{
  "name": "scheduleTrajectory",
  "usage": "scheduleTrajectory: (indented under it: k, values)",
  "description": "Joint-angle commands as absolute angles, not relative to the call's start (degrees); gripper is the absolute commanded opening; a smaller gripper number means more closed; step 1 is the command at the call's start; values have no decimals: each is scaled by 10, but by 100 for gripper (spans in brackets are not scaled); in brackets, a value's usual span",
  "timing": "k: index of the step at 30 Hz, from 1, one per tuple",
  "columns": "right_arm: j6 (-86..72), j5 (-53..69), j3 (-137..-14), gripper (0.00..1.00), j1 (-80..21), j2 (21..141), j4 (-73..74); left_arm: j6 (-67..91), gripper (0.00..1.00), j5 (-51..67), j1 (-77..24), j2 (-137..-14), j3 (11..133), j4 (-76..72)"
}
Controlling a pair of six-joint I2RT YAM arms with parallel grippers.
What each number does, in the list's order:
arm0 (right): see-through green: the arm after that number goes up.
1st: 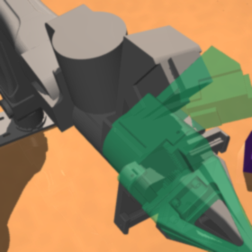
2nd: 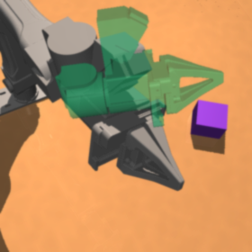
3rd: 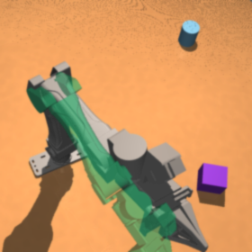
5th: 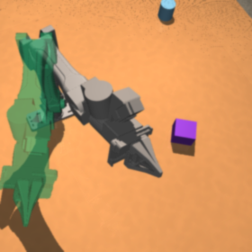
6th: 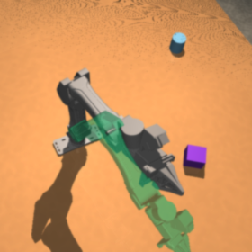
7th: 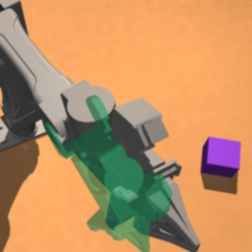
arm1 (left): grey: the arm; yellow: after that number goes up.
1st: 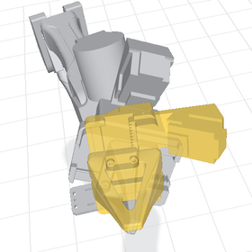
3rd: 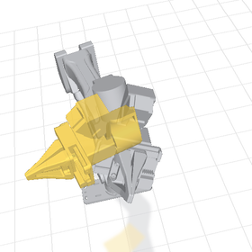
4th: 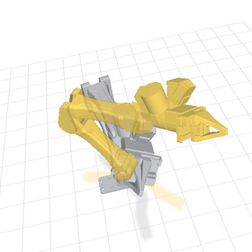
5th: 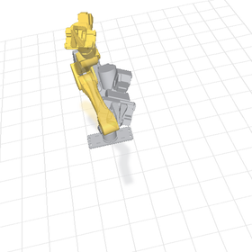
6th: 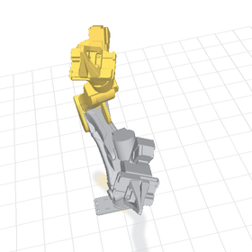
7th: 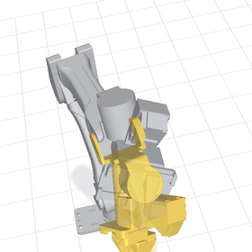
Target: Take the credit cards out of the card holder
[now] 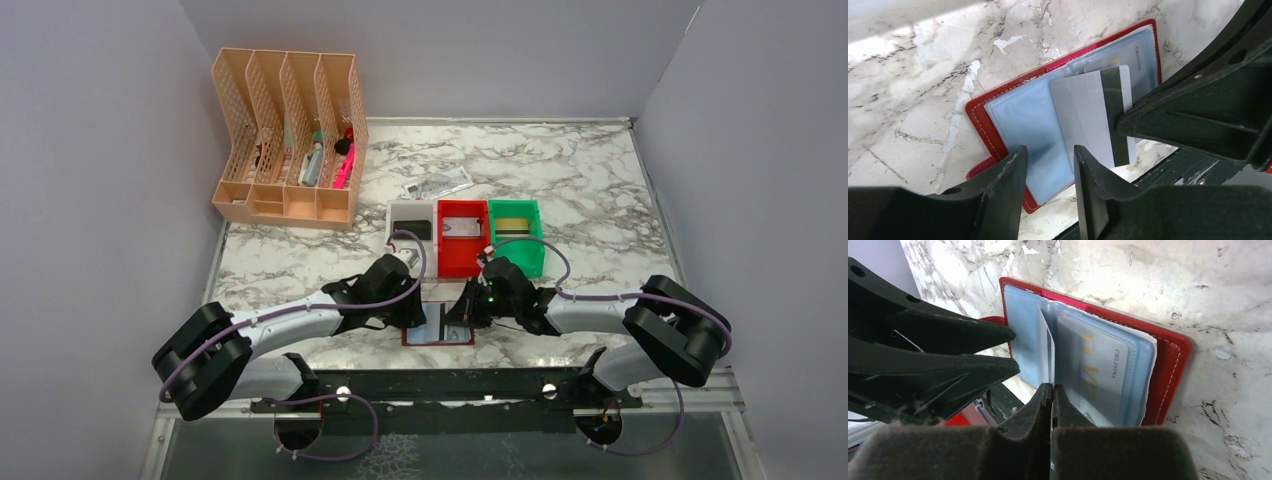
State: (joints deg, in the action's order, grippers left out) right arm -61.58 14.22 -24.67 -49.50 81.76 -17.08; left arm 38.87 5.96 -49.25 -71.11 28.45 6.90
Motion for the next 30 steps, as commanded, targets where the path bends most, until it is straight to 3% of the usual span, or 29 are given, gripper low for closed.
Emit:
scheduleTrajectory:
  k: [1, 22, 27, 30]
  values:
    - [-616, 141, -241, 5, -492, 825, -181, 363, 45, 43, -492, -684, 317, 96]
    - [-610, 127, -227, 6, -483, 774, -154, 375, 48, 156, -498, -721, 321, 10]
    - [-627, 140, -225, 9, -482, 795, -170, 378, 41, 143, -502, -756, 311, 9]
    - [-636, 138, -229, 11, -481, 807, -159, 378, 32, 129, -504, -783, 304, 16]
